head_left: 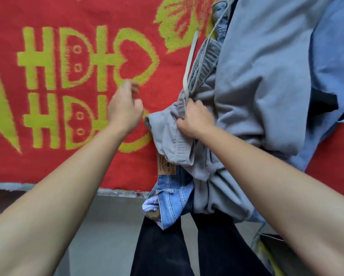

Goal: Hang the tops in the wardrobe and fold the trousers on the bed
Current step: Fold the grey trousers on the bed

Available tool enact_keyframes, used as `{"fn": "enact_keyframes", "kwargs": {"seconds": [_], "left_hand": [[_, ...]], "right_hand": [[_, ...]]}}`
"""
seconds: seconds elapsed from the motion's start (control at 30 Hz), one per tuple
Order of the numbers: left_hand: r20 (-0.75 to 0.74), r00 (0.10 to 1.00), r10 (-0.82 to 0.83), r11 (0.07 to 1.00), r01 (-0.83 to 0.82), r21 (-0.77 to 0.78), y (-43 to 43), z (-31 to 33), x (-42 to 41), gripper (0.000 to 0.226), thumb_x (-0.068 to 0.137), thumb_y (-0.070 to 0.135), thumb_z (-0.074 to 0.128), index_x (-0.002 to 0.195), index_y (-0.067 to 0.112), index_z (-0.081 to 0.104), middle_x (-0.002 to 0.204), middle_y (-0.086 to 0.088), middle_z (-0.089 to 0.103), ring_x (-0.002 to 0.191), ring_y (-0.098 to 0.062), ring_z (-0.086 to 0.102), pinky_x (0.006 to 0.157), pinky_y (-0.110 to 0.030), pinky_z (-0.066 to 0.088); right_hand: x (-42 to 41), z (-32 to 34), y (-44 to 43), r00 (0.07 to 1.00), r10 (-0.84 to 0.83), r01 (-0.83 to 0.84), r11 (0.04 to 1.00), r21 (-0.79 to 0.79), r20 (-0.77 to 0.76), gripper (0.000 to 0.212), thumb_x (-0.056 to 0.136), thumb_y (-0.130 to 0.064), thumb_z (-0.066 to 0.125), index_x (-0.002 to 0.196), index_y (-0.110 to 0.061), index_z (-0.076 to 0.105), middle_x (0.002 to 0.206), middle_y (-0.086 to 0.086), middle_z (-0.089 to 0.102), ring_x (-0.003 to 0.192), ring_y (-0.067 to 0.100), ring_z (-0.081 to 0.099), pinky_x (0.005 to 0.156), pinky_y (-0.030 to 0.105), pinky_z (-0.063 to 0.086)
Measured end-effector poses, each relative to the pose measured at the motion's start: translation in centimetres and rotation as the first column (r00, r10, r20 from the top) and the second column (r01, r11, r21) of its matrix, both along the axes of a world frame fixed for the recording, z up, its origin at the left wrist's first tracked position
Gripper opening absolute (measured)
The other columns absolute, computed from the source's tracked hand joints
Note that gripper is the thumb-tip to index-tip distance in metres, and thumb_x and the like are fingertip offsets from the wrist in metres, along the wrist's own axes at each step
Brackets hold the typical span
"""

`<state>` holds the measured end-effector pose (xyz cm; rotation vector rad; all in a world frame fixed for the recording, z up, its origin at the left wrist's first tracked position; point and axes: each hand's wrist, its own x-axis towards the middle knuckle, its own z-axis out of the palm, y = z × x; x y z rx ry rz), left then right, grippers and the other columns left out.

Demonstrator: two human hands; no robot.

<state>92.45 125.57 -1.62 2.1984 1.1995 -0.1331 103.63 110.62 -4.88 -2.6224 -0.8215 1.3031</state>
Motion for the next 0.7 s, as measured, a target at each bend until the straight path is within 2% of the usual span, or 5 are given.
{"fn": "enact_keyframes", "kwargs": {"seconds": [0.1, 0.2, 0.37, 0.6, 0.7], "left_hand": [[-0.134, 0.911, -0.390, 0.848, 0.412, 0.333, 1.5, -0.6, 4.1, 0.080, 0.079, -0.001, 0.053, 0.151, 0.023, 0.027, 0.148, -0.019, 0.035, 0.135, -0.036, 0.034, 0.099, -0.050, 0.042], [-0.279, 0.530, -0.800, 0.360, 0.798, 0.484, 0.9, -0.8, 8.3, 0.093, 0.082, -0.008, 0.045, 0.154, 0.038, 0.009, 0.157, -0.026, 0.021, 0.146, -0.042, 0.020, 0.109, -0.054, 0.031], [-0.341, 0.126, -0.932, -0.049, 0.886, 0.461, -2.8, 1.5, 10.9, 0.029, 0.098, 0.019, 0.044, 0.110, 0.025, 0.069, 0.157, -0.014, 0.032, 0.147, -0.036, 0.022, 0.115, -0.053, 0.025], [-0.398, 0.559, -0.727, 0.499, 0.829, 0.252, 1.1, 12.9, 9.7, 0.020, 0.081, 0.020, 0.058, 0.097, 0.012, 0.047, 0.085, -0.013, 0.066, 0.079, -0.039, 0.065, 0.065, -0.040, 0.042], [-0.462, 0.622, -0.632, 0.502, 0.783, 0.368, 3.5, 20.7, 9.6, 0.026, 0.081, 0.028, 0.063, 0.097, 0.015, 0.047, 0.077, -0.012, 0.066, 0.070, -0.037, 0.065, 0.052, -0.033, 0.036]], "right_hand": [[-2.0, 0.7, -1.6, 0.963, 0.189, -0.201, 0.978, 0.049, 0.190, 0.040, 0.091, -0.020, 0.054, 0.129, -0.010, 0.050, 0.127, 0.016, 0.047, 0.116, 0.037, 0.049, 0.094, 0.045, 0.041], [-2.9, 1.4, -3.8, 0.907, 0.324, -0.360, 0.928, 0.098, 0.270, 0.035, 0.095, -0.013, 0.042, 0.127, -0.007, 0.054, 0.123, 0.018, 0.048, 0.110, 0.037, 0.048, 0.090, 0.045, 0.034], [-1.7, 3.6, -7.7, 0.814, 0.524, -0.570, 0.803, 0.170, 0.251, 0.032, 0.097, -0.014, 0.041, 0.121, -0.006, 0.061, 0.121, 0.016, 0.052, 0.113, 0.035, 0.047, 0.086, 0.040, 0.033], [5.5, 11.3, -10.7, 0.991, -0.049, 0.019, 0.974, 0.224, 0.128, 0.051, 0.088, -0.005, 0.049, 0.135, -0.024, 0.049, 0.121, 0.017, 0.063, 0.109, 0.041, 0.058, 0.085, 0.045, 0.047], [10.6, 17.4, -8.0, 0.980, -0.127, 0.097, 0.977, 0.188, 0.152, 0.037, 0.090, -0.011, 0.049, 0.125, -0.020, 0.054, 0.124, 0.021, 0.062, 0.113, 0.041, 0.057, 0.087, 0.042, 0.045]]}}
